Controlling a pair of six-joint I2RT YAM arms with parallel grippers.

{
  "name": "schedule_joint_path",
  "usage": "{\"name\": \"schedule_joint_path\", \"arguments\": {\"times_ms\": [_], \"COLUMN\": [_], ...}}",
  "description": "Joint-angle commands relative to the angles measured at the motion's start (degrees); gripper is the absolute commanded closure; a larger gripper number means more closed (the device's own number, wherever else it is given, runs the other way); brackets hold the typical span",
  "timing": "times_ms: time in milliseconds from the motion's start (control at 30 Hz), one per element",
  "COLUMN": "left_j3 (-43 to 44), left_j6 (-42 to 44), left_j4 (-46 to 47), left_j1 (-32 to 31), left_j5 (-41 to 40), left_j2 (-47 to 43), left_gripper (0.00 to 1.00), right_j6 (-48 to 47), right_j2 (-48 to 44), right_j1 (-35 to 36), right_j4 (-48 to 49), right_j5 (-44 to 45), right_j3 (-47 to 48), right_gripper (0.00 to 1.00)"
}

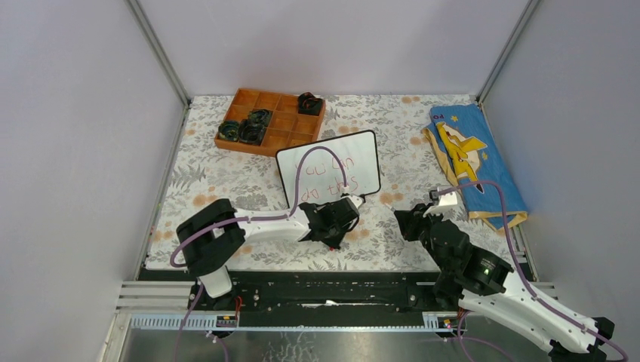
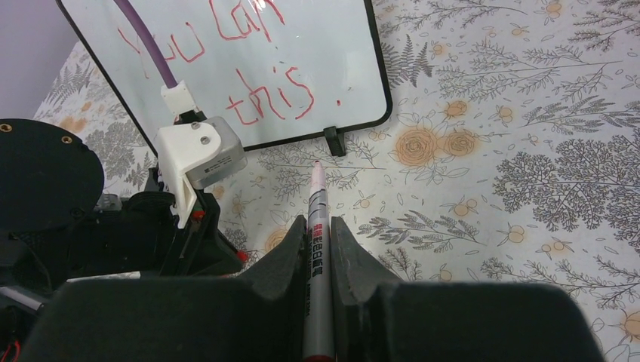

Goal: Write a sentence on the whiteboard
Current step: Close the whiteboard marker at the center of the board.

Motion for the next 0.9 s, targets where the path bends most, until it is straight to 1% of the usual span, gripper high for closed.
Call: {"name": "schedule_joint_path", "arguments": {"times_ms": [0, 133, 233, 400, 500, 567, 667, 767, 867], "left_j3": [-2.04, -1.91, -1.71, 0.28, 2.24, 2.52, 1.50, 0.76, -0.64], "left_j6": [0.26, 0.20, -0.70, -2.48, -3.44, -3.94, -5.23, -7.87, -11.76], "left_j4": [0.93, 0.30, 0.02, -1.20, -1.58, 0.82, 7.47, 13.51, 19.45], "left_j1": [0.06, 0.06, 0.06, 0.25, 1.50, 3.75, 9.05, 15.55, 19.72], "left_j5": [1.25, 0.01, -1.86, -6.95, -10.39, -11.43, -9.53, -5.43, -3.57], "left_j2": [-0.45, -2.66, -6.65, -18.53, -26.19, -31.42, -38.95, -43.54, -46.16], "left_gripper": [0.91, 1.00, 1.00, 1.00, 1.00, 1.00, 1.00, 1.00, 1.00], "right_j6": [-1.13, -1.46, -1.71, -4.57, -7.80, -10.82, -13.45, -14.38, -14.71], "right_j2": [1.16, 1.67, 1.74, 2.64, 4.09, 5.91, 10.45, 14.14, 18.41], "right_j1": [-0.16, -0.16, -0.17, -0.18, -0.18, -0.17, -0.16, -0.10, 0.66], "right_j4": [2.26, 2.56, 2.97, 4.45, 7.14, 11.11, 17.29, 29.27, 39.96], "right_j5": [0.82, 0.66, 0.26, -1.18, -4.03, -7.44, -10.63, -13.75, -16.05], "right_j3": [2.98, 3.46, 3.78, 6.06, 8.50, 10.43, 13.73, 13.72, 13.92], "right_gripper": [1.00, 1.00, 1.00, 1.00, 1.00, 1.00, 1.00, 1.00, 1.00]}}
